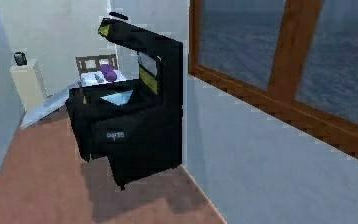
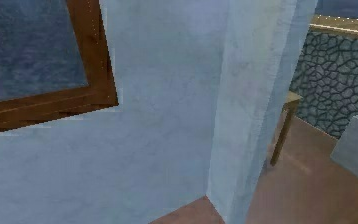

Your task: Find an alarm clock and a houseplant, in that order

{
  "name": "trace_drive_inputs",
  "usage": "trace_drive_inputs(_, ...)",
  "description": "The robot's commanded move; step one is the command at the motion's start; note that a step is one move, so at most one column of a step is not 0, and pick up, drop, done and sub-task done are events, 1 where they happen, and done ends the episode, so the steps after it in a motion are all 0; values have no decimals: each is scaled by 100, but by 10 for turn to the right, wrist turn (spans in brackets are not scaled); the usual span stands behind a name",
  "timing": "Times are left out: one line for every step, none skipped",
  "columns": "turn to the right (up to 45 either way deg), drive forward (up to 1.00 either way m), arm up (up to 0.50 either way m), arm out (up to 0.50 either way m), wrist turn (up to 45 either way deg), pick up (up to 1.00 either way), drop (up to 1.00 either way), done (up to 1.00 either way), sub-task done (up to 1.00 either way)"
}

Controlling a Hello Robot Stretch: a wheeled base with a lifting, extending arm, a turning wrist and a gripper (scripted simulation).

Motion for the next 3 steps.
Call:
trace_drive_inputs(-390, 0, 0, 0, 0, 0, 0, 0, 0)
trace_drive_inputs(0, 100, 0, 0, 0, 0, 0, 0, 0)
trace_drive_inputs(-30, 0, 0, 0, 0, 0, 0, 0, 0)
